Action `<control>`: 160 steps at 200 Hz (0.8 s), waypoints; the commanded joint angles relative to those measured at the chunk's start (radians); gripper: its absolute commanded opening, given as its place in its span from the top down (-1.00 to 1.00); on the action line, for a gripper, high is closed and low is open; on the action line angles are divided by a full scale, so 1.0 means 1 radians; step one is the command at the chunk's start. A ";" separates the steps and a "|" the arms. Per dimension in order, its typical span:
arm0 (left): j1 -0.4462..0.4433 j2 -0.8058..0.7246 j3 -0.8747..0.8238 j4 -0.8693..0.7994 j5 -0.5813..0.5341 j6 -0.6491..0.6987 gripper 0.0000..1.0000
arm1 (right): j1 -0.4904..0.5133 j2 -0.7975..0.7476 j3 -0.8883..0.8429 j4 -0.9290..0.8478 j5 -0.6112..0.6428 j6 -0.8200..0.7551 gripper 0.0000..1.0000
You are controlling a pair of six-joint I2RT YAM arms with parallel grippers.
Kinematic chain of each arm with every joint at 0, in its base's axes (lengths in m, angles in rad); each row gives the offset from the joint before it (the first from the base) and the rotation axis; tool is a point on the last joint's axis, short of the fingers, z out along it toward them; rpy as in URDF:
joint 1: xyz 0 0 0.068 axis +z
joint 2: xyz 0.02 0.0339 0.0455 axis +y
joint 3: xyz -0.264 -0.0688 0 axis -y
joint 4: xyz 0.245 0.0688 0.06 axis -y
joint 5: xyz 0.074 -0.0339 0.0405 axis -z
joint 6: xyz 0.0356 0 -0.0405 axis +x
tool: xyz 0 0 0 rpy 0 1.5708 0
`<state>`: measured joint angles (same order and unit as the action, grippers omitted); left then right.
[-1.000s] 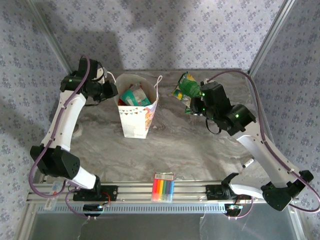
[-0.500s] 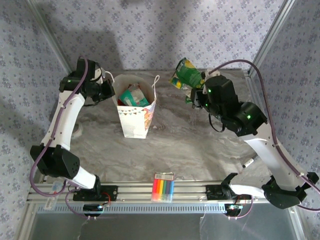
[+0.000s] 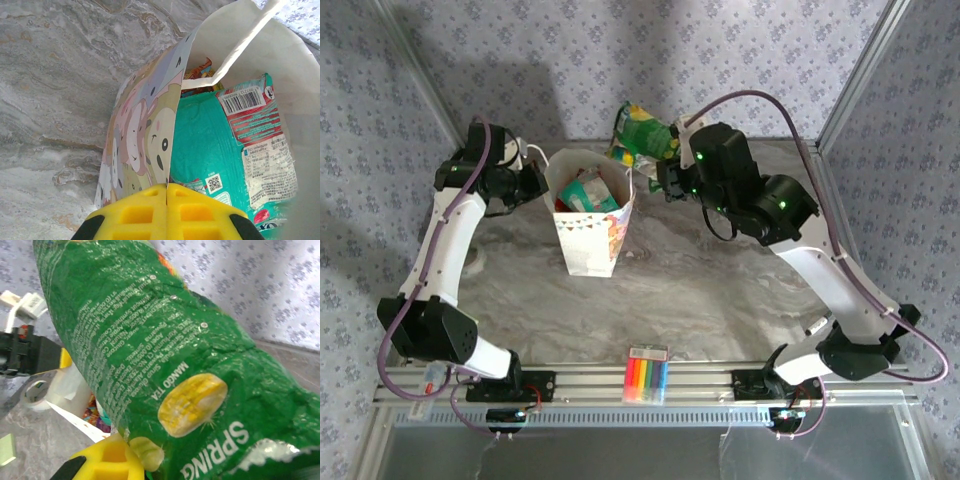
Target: Place the snacks into the paper bag
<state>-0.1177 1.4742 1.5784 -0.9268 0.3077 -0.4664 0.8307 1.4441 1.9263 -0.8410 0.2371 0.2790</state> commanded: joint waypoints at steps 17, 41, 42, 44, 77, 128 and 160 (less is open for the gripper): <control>0.011 -0.022 -0.018 -0.003 0.022 -0.009 0.92 | 0.032 0.094 0.168 -0.015 -0.071 -0.067 1.00; 0.018 -0.030 -0.027 -0.001 0.029 -0.009 0.93 | 0.043 0.162 0.250 -0.045 -0.136 -0.079 1.00; 0.018 -0.030 -0.027 0.000 0.030 -0.009 0.92 | 0.042 0.165 0.253 -0.045 -0.140 -0.079 1.00; 0.018 -0.030 -0.028 0.000 0.030 -0.009 0.92 | 0.043 0.172 0.258 -0.049 -0.145 -0.081 1.00; 0.025 -0.038 -0.034 0.016 0.059 -0.019 0.93 | 0.043 0.257 0.337 -0.098 -0.155 -0.136 1.00; 0.037 -0.035 -0.035 0.008 0.074 -0.014 0.92 | 0.001 0.397 0.503 -0.166 -0.324 -0.202 1.00; 0.040 -0.041 -0.040 0.013 0.083 -0.015 0.92 | -0.076 0.484 0.573 -0.180 -0.475 -0.172 1.00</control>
<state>-0.0849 1.4601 1.5490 -0.9039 0.3676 -0.4801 0.8112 1.8835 2.4264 -1.0134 -0.0891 0.1078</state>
